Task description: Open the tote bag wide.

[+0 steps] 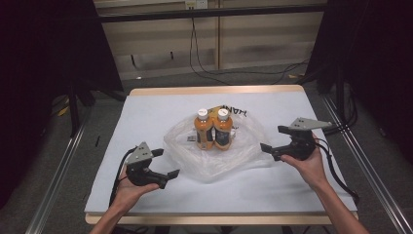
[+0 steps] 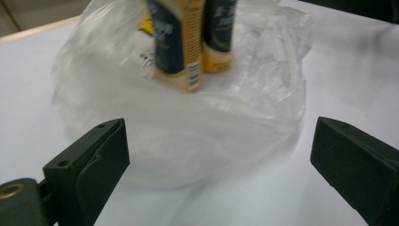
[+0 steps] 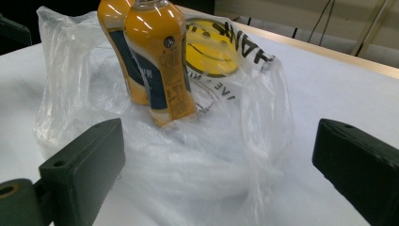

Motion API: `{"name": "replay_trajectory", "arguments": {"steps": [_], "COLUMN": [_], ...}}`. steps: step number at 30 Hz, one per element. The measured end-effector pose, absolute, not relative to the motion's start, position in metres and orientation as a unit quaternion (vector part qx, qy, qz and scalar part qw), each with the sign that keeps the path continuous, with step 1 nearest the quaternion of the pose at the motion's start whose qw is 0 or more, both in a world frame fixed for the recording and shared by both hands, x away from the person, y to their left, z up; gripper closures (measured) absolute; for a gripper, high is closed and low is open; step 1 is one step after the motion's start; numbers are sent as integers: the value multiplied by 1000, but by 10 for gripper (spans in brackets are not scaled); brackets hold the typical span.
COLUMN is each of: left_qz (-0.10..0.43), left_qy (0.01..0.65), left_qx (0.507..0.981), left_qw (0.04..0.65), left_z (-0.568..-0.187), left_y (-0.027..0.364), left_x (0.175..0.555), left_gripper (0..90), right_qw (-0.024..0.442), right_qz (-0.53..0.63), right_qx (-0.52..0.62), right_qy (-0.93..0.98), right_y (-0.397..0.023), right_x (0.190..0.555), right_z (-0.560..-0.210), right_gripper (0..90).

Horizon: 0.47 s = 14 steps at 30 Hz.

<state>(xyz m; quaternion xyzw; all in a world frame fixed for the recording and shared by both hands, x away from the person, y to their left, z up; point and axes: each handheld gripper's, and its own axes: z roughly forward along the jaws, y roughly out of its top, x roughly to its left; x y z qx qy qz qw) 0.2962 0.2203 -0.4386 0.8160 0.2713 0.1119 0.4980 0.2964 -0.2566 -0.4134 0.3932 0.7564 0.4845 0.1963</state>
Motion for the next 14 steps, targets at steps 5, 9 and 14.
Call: {"name": "replay_trajectory", "arguments": {"steps": [5, 9, 14], "left_qz": [124, 127, 129], "left_qy": [311, 298, 306], "left_qx": [797, 809, 806], "left_qw": [503, 491, 490], "left_z": [-439, -445, -447], "left_y": [241, 246, 248], "left_x": [297, 294, 296], "left_gripper": [39, 36, 34], "right_qw": [221, 219, 234], "right_qz": [484, 484, 485], "right_qx": [417, 440, 465], "right_qy": [737, 724, 703], "right_y": [-272, -285, -302], "right_x": [269, 248, 226], "right_z": [-419, -426, -437], "right_gripper": [50, 54, 65]}}
